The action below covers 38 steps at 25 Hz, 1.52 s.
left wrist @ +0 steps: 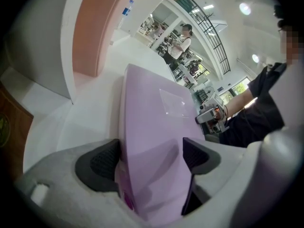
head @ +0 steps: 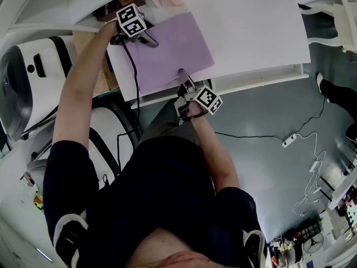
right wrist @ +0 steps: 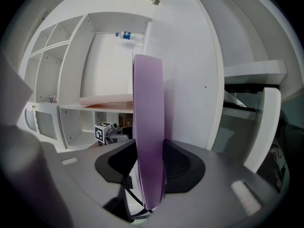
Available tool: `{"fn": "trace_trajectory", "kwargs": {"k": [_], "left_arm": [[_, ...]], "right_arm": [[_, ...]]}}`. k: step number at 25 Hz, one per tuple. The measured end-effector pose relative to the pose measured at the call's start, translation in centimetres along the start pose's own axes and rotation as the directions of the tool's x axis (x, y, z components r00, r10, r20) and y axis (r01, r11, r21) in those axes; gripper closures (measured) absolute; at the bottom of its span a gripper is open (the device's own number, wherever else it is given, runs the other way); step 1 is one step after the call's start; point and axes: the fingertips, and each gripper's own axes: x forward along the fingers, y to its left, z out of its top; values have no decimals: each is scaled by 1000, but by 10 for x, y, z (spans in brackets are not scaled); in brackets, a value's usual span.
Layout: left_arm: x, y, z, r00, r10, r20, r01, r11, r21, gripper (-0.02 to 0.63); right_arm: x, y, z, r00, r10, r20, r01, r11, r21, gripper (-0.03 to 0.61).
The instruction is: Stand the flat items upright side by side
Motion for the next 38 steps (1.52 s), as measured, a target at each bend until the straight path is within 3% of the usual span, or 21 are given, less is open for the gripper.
{"fn": "trace_trajectory", "kwargs": {"k": [3,11,17,26,32,38], "left_arm": [[0,-2,2,1000,3,30,-3,1000,4,179],[-12,-11,11,980,21,198,-20,1000,-9,179],[-26,-23,23,942,45,333,-46,999,-5,179],[-47,-32,36,887,128,444,-149,989,14,181],[-65,-43,42,833,190,520,-226,974,7,189],[-86,-56,54,723,283,630,-330,943,-45,205]], "right_arm": [[-2,3,1,1000,6,9,-6,1000,-18,417],[-10,22,9,1000,20,9,-19,993,-114,422],[-19,41,16,999,42,-9,-43,986,-164,423],[-33,65,32,999,26,18,-19,956,-294,423],[-50,88,50,999,3,53,21,891,-454,423],[-64,110,68,996,6,88,45,830,-556,423]]}}
